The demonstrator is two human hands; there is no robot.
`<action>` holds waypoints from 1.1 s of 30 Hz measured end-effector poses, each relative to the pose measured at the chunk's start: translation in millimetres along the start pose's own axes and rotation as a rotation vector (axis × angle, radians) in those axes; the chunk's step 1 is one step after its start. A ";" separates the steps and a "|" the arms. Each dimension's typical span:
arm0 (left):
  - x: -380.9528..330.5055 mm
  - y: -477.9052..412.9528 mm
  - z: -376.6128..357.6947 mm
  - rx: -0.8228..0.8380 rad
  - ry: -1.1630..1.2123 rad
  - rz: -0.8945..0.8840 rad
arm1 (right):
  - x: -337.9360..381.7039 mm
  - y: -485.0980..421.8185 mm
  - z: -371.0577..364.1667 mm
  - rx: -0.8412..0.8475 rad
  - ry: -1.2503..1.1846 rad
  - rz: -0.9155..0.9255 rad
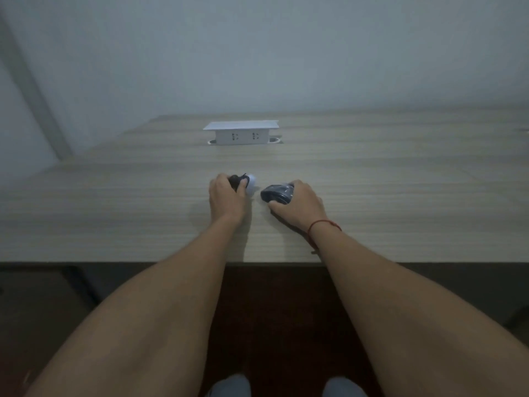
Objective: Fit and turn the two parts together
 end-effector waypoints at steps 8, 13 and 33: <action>-34.6 3.0 8.8 -0.041 0.136 -0.155 | -4.0 -1.9 -5.9 0.084 -0.129 0.013; -35.5 6.1 -4.8 0.060 0.013 -0.232 | -3.9 -4.8 -6.5 0.072 -0.147 0.025; -33.6 3.0 -1.4 -0.021 0.244 -0.100 | -3.3 -6.9 -6.8 0.045 -0.134 0.066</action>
Point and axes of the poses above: each hand's wrist, its own y-axis away from the middle knuckle, its own z-axis out of the back of the hand, x = y × z, the point moved 6 cm from there along -y, towards the middle knuckle, and after that the axes turned 3 degrees about x, right-handed, at the moved point
